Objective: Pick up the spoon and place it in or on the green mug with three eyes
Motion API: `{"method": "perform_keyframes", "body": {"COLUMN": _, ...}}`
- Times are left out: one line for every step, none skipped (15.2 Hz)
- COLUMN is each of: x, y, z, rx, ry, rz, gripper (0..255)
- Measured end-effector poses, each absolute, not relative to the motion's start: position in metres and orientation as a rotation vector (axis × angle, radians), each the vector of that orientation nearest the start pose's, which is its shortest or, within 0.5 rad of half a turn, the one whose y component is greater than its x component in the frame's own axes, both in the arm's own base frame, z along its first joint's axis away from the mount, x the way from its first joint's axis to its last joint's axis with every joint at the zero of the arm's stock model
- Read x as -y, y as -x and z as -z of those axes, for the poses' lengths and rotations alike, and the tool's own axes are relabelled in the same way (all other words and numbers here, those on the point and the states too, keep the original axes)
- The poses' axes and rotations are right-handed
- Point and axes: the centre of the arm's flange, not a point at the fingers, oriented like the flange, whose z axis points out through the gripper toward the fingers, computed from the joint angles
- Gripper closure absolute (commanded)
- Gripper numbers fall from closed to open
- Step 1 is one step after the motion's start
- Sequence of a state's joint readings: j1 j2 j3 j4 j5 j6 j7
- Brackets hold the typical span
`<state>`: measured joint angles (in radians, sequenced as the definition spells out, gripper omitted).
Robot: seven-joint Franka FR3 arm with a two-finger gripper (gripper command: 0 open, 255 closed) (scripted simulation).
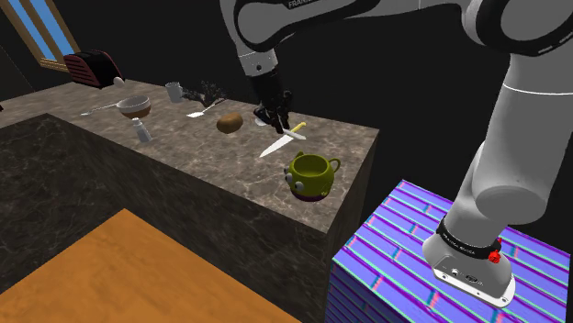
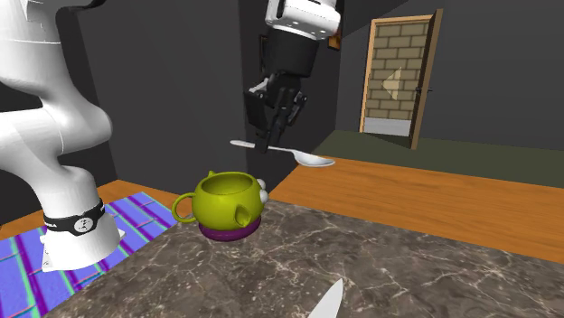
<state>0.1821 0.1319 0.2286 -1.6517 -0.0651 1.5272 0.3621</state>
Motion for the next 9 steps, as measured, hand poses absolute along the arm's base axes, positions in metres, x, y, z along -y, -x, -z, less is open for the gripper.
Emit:
{"method": "perform_keyframes", "body": {"x": -0.21, "y": -0.518, "z": -0.511, "rx": 0.09, "ry": 3.248, "rz": -0.362, "gripper": 255}}
{"method": "perform_keyframes", "body": {"x": -0.208, "y": -0.504, "z": -0.512, "rx": 0.09, "ry": 3.248, "rz": -0.361, "gripper": 255}}
{"method": "perform_keyframes", "body": {"x": -0.204, "y": -0.491, "z": -0.515, "rx": 0.09, "ry": 3.248, "rz": -0.361, "gripper": 255}}
{"method": "perform_keyframes", "body": {"x": -0.202, "y": -0.479, "z": -0.517, "rx": 0.09, "ry": 3.248, "rz": -0.361, "gripper": 255}}
{"method": "perform_keyframes", "body": {"x": -0.201, "y": -0.466, "z": -0.515, "rx": 0.09, "ry": 3.248, "rz": -0.36, "gripper": 255}}
{"method": "perform_keyframes", "body": {"x": -0.197, "y": -0.454, "z": -0.512, "rx": 0.09, "ry": 3.248, "rz": -0.361, "gripper": 255}}
{"method": "perform_keyframes", "body": {"x": -0.195, "y": -0.441, "z": -0.513, "rx": 0.089, "ry": 3.249, "rz": -0.362, "gripper": 255}}
{"method": "perform_keyframes", "body": {"x": -0.192, "y": -0.427, "z": -0.516, "rx": 0.09, "ry": 3.249, "rz": -0.362, "gripper": 255}}
{"method": "perform_keyframes", "body": {"x": -0.188, "y": -0.42, "z": -0.515, "rx": 0.09, "ry": 3.249, "rz": -0.361, "gripper": 255}}
